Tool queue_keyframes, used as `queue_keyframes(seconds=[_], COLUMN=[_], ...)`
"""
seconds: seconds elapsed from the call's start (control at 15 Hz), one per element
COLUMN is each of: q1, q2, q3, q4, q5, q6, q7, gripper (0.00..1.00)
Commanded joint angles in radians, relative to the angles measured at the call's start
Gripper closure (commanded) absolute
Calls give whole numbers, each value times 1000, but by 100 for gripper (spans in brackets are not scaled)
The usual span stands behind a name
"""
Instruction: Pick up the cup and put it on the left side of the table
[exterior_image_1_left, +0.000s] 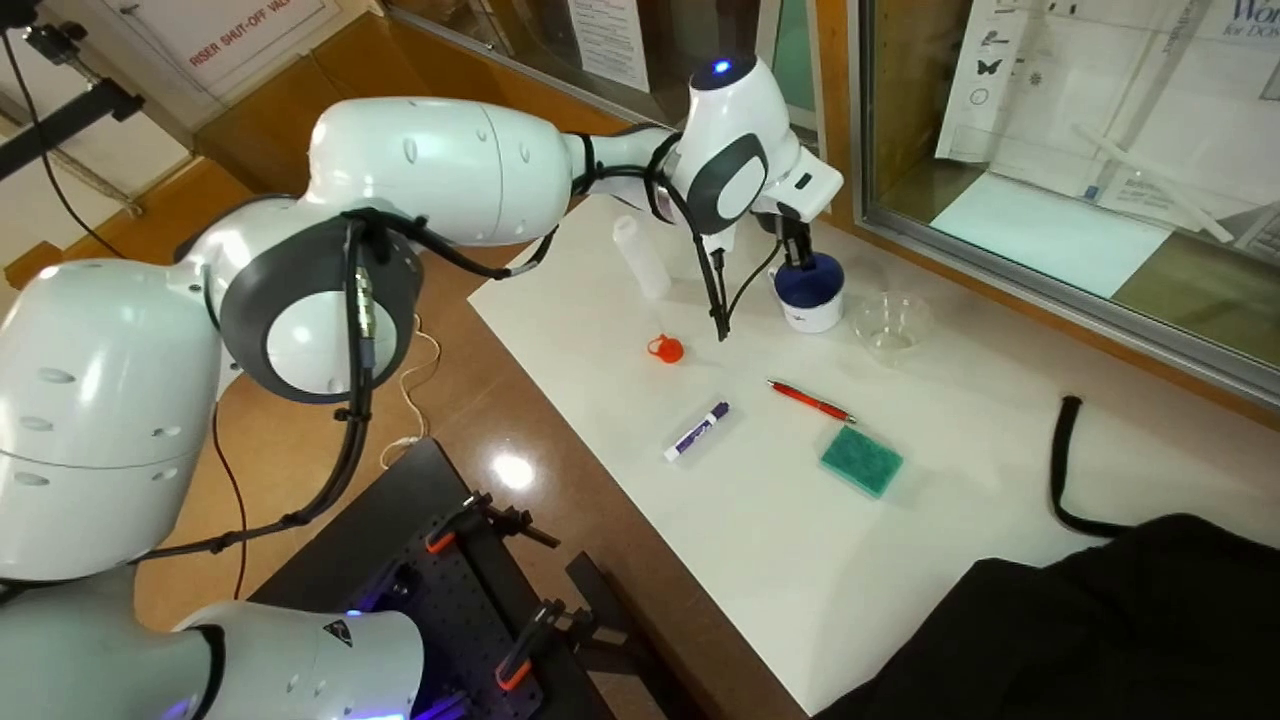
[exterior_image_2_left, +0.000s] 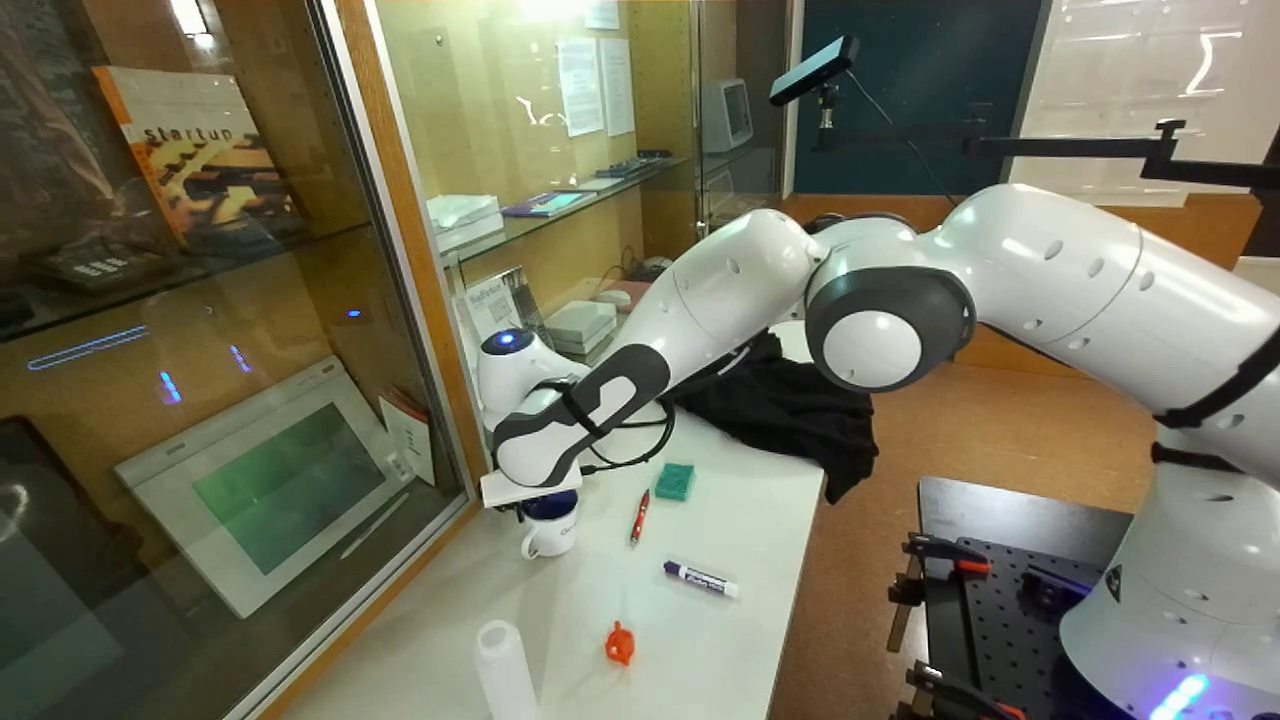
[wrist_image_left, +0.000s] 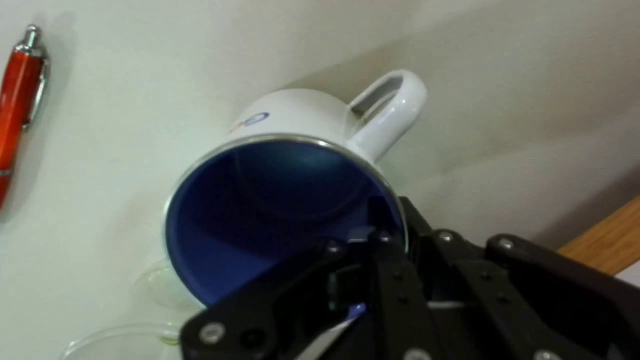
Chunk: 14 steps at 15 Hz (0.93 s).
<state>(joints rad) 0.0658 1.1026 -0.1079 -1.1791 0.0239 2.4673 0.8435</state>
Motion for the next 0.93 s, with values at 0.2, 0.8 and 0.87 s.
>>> queue_keyframes(seconds=[0.2, 0.8, 0.87], q1=[41, 161, 176], q2=[-46, -168, -180], q3=[0, 38, 42], q4=[-34, -130, -138], q5=[6, -10, -13], q6=[-36, -99, -112], q7=[-54, -128, -134], gripper=[98, 98, 98])
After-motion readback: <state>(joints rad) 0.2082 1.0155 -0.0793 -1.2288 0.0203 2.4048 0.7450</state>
